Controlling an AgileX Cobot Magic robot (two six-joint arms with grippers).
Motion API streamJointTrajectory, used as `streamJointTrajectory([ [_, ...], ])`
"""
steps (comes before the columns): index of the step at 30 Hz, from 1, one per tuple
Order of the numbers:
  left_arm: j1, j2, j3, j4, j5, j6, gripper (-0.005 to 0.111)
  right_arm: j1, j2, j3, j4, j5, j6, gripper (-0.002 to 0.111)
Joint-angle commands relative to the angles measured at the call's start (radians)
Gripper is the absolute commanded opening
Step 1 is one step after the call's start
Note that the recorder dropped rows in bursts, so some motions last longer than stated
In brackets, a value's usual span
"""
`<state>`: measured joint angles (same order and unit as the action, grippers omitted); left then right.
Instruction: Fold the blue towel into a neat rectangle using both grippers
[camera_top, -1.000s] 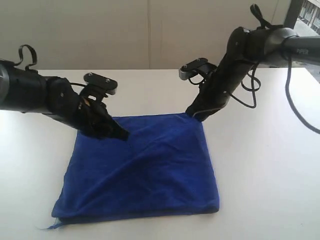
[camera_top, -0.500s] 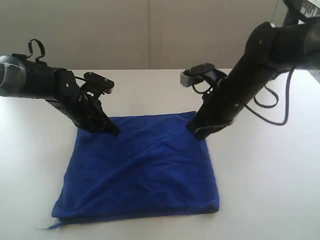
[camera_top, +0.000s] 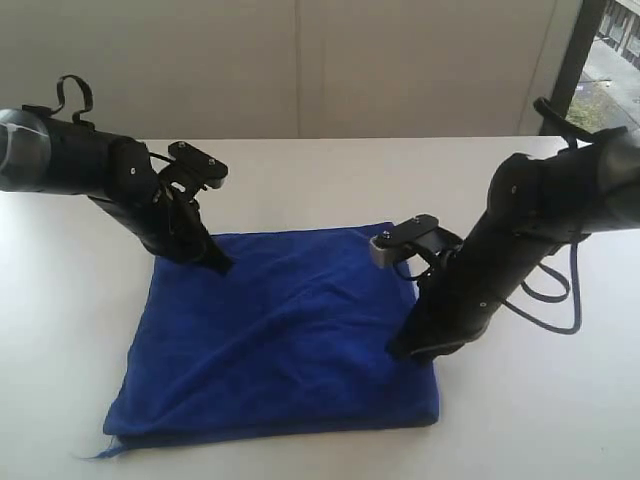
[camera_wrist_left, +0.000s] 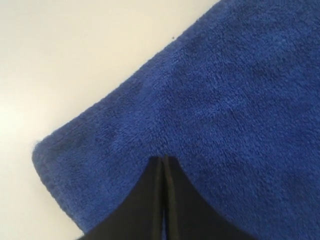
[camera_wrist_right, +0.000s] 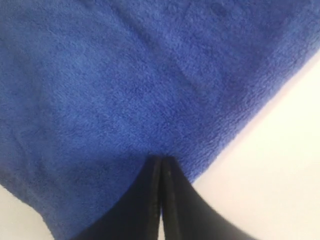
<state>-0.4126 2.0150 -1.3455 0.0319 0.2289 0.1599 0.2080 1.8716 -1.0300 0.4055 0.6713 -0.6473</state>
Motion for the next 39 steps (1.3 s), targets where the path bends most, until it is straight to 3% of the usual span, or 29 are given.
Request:
streamJointTrajectory([
  [1, 0.016, 0.02, -0.003, 0.003, -0.001, -0.007, 0.0, 0.007, -0.012, 0.031, 0.005, -0.023, 0.002, 0.0],
  [17, 0.02, 0.075, -0.055, 0.03, -0.034, 0.002, 0.0, 0.123, -0.012, 0.113, 0.005, -0.02, 0.022, 0.0],
  [31, 0.02, 0.192, -0.215, 0.052, -0.016, 0.006, 0.0, 0.332, -0.012, 0.124, 0.014, 0.012, 0.048, 0.0],
  [39, -0.018, 0.242, -0.304, 0.054, 0.029, 0.039, 0.0, 0.419, -0.015, 0.124, 0.024, -0.016, 0.067, 0.0],
])
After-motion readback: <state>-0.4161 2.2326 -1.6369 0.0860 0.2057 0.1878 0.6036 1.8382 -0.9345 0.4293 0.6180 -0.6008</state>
